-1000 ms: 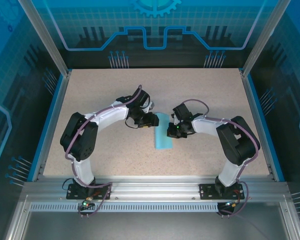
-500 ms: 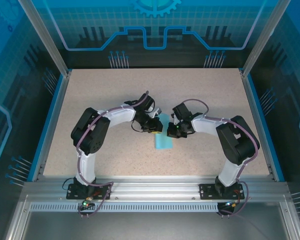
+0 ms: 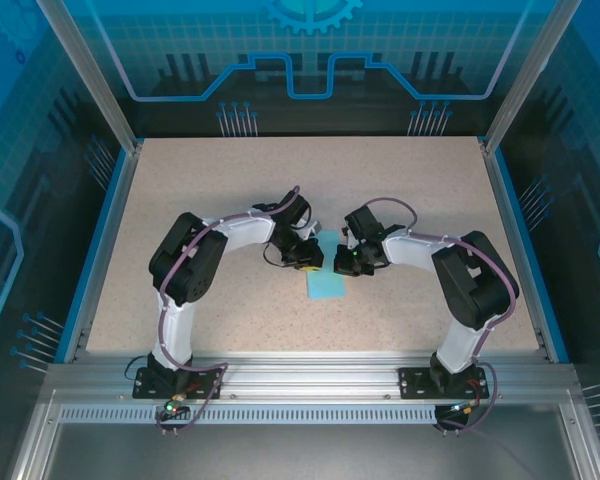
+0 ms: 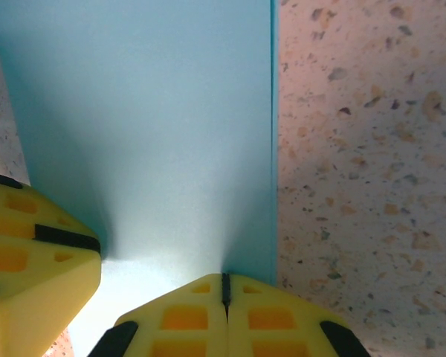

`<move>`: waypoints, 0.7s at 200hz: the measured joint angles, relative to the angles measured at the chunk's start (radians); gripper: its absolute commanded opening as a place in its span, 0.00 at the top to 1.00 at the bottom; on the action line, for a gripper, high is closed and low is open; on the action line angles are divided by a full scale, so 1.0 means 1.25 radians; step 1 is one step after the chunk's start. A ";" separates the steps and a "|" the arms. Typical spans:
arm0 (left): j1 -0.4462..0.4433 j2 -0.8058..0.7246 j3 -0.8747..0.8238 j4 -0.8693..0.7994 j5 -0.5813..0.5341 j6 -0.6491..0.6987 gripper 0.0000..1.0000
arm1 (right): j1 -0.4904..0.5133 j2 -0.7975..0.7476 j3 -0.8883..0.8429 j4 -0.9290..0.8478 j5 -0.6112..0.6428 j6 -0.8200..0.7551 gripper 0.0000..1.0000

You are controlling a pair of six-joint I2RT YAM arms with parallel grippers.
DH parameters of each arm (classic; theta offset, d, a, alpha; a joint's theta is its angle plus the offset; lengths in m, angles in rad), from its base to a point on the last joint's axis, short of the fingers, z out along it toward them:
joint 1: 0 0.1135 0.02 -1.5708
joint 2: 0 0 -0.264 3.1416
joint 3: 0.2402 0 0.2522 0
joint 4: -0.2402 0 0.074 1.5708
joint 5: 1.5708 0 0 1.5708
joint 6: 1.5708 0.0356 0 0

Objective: Fold a paper plane with a square sheet of paper (fold left side to right side)
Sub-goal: First fold the square sheet of paper in half at the center of the table.

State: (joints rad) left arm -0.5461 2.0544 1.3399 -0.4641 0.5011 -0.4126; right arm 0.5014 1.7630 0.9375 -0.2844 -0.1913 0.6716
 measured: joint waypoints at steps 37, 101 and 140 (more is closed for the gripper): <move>0.009 0.000 -0.002 -0.001 -0.008 0.000 0.84 | 0.000 0.001 0.000 0.000 0.000 0.000 0.94; 0.025 0.000 -0.031 0.015 -0.004 0.000 0.84 | 0.000 0.004 0.004 -0.005 0.000 -0.003 0.94; 0.032 -0.006 -0.052 0.041 0.013 0.000 0.84 | 0.000 0.004 0.005 -0.009 0.001 -0.009 0.94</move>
State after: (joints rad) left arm -0.5056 2.0464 1.2747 -0.4126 0.5175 -0.4126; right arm 0.5014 1.7676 0.9440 -0.2951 -0.1902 0.6609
